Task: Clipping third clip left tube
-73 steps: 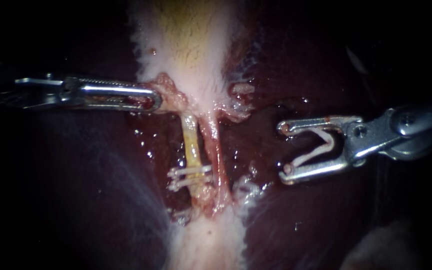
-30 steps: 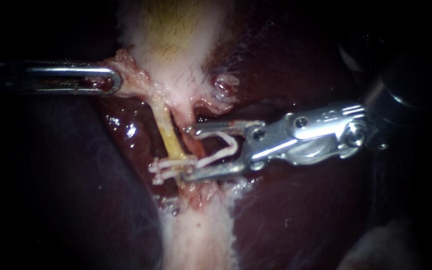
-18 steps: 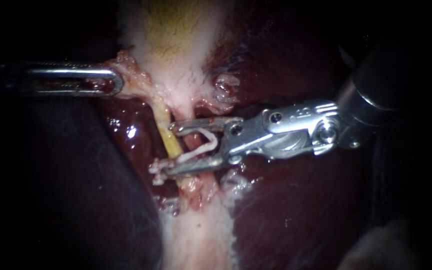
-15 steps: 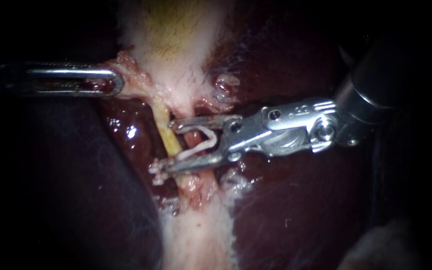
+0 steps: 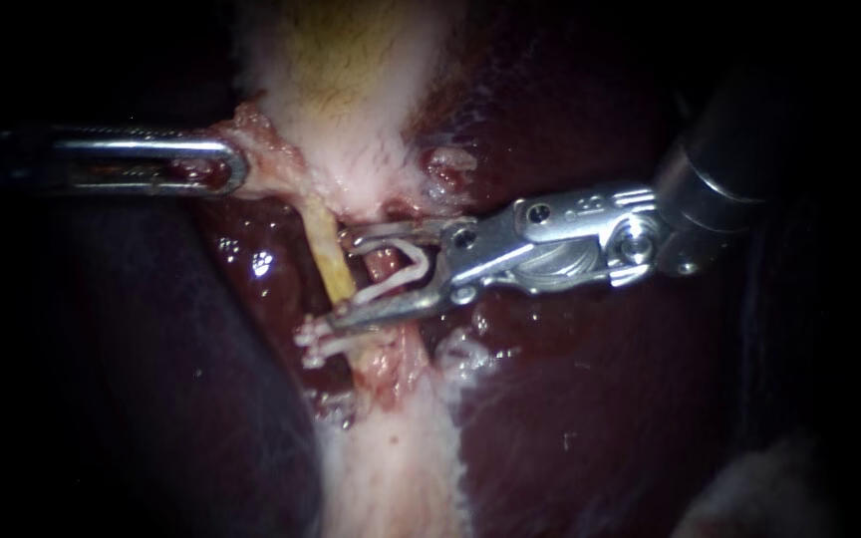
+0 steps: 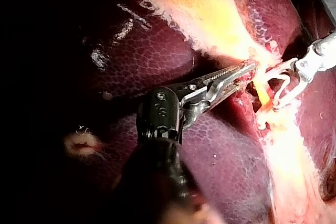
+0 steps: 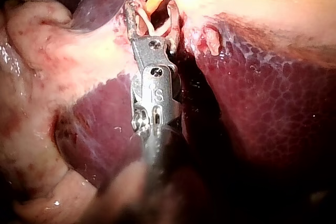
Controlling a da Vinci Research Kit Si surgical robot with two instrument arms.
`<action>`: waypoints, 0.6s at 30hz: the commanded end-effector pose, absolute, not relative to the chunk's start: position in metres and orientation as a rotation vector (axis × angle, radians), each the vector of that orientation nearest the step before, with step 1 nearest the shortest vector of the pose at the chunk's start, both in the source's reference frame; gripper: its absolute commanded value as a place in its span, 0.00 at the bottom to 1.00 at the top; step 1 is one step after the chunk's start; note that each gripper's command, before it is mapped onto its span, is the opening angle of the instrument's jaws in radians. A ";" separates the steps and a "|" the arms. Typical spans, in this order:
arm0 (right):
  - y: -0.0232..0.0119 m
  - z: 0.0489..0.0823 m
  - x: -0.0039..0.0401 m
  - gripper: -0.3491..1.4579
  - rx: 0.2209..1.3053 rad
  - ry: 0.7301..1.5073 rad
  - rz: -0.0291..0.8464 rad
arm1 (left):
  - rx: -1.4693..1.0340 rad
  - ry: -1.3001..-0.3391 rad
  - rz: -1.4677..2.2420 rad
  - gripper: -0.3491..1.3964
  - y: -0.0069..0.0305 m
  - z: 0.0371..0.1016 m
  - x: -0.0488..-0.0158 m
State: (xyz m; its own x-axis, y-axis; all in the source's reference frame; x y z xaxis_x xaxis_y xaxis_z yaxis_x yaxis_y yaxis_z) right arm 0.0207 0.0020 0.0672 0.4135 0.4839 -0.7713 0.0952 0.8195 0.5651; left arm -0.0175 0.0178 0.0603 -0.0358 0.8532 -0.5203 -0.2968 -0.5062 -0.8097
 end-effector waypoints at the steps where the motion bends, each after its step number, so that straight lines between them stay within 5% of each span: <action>1: 0.0021 0.0674 0.0208 0.47 0.589 1.134 0.263 | -1.368 -0.634 1.682 0.00 0.0178 0.0603 -0.0175; 18: 0.0026 0.0680 0.0244 0.47 0.602 1.137 0.247 | -1.367 -0.634 1.682 0.00 0.0178 0.0603 -0.0176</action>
State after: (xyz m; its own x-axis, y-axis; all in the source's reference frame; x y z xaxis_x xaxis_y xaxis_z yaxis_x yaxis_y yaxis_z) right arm 0.0245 0.0026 0.0680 0.4145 0.4774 -0.7748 0.1161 0.8167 0.5653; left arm -0.0176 0.0178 0.0603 -0.0359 0.8531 -0.5205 -0.2976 -0.5063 -0.8094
